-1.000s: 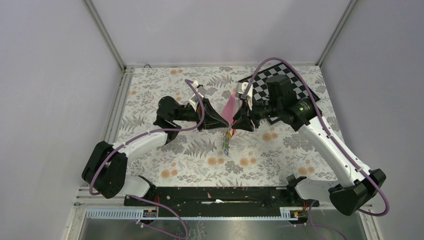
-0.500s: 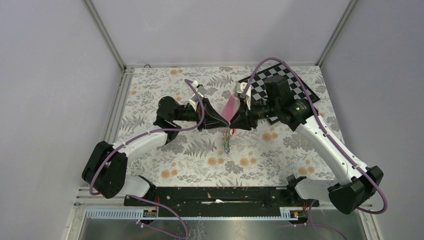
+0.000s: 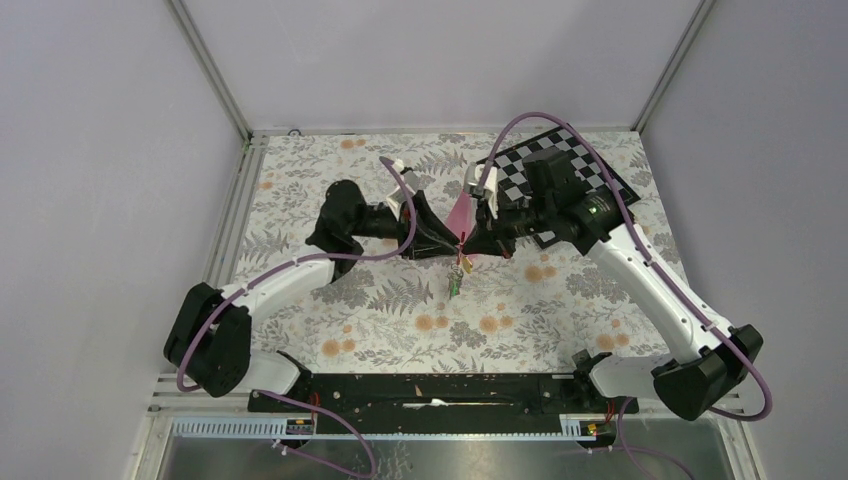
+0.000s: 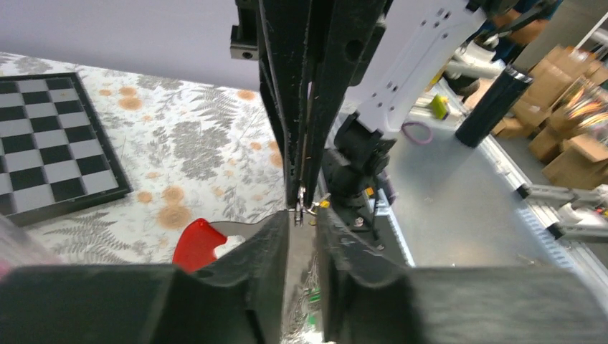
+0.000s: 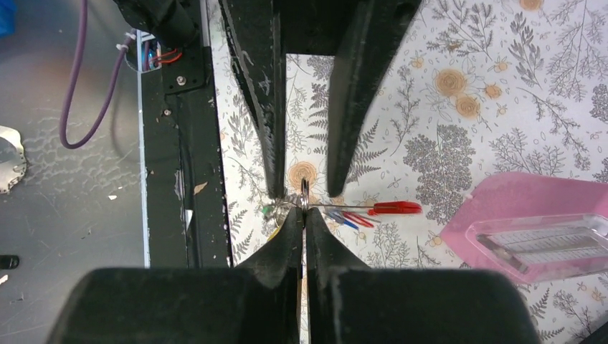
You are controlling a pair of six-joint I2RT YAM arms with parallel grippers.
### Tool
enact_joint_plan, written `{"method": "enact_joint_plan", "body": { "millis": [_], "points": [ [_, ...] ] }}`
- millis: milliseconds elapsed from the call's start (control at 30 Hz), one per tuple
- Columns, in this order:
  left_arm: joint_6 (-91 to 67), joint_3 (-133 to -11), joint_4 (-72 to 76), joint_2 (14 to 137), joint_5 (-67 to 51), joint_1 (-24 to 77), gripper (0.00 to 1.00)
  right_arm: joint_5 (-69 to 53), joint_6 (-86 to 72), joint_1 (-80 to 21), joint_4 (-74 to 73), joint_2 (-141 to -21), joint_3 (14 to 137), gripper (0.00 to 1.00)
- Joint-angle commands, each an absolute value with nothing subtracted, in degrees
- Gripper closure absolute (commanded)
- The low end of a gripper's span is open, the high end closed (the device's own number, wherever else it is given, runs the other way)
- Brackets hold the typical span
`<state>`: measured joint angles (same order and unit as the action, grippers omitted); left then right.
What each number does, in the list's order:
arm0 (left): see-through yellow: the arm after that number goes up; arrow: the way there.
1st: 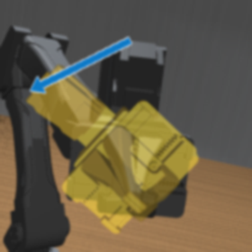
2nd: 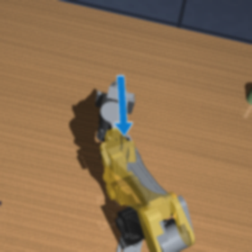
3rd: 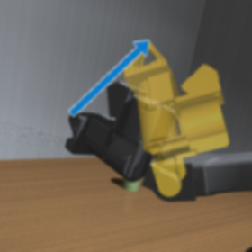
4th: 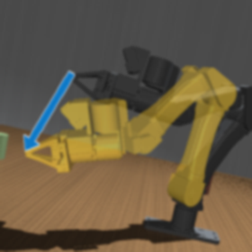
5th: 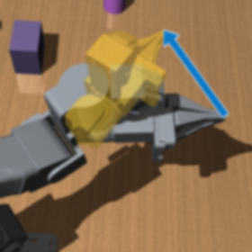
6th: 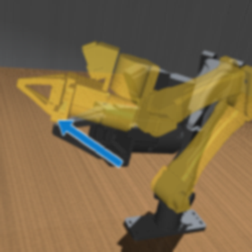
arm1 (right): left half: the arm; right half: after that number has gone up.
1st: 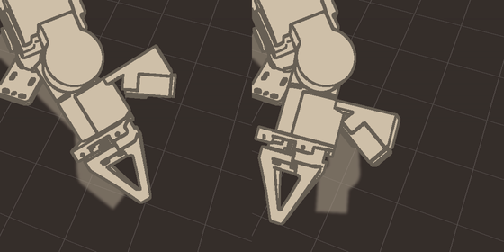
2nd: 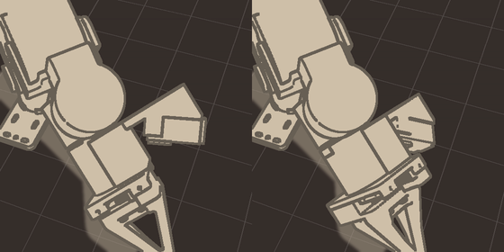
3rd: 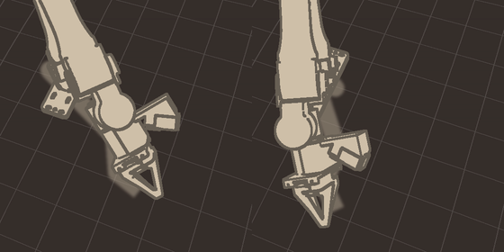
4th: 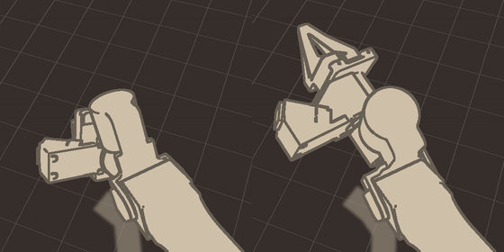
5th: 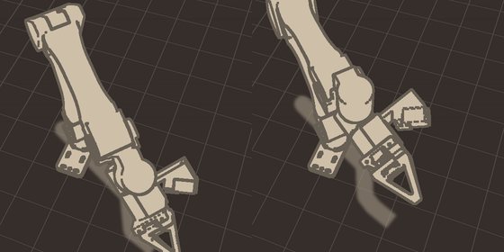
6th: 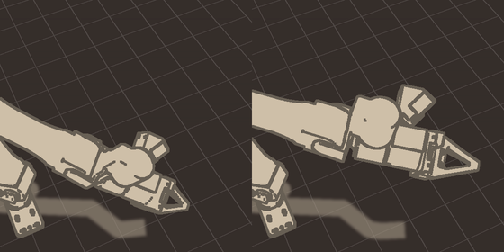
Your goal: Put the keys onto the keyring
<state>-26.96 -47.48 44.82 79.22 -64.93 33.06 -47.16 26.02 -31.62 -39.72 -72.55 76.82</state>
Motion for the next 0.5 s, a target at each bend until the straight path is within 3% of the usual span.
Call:
{"method": "enact_joint_plan", "body": {
  "millis": [0, 133, 300, 467],
  "points": [
    [-6.2, -57.6, 20.7, 78.2, -66.9, 33.2, 0.62, -41.2, 29.4, -34.3, -47.6, -75.9, 82.9, 1.0],
    [3.4, -61.7, 9.9, 79.2, -66.7, 33.8, 0.58, -39.0, 29.4, -35.2, -49.5, -77.1, 84.5, 1.0],
    [4.3, -61.9, 9.5, 79.6, -66.7, 34.7, 0.64, -39.5, 28.8, -35.3, -49.4, -77.7, 85.7, 1.0],
    [4.7, -61.5, 9.6, 79.7, -66.7, 35.1, 0.62, -40.4, 28.3, -35.3, -49.0, -77.8, 85.8, 1.0]
  ]
}}
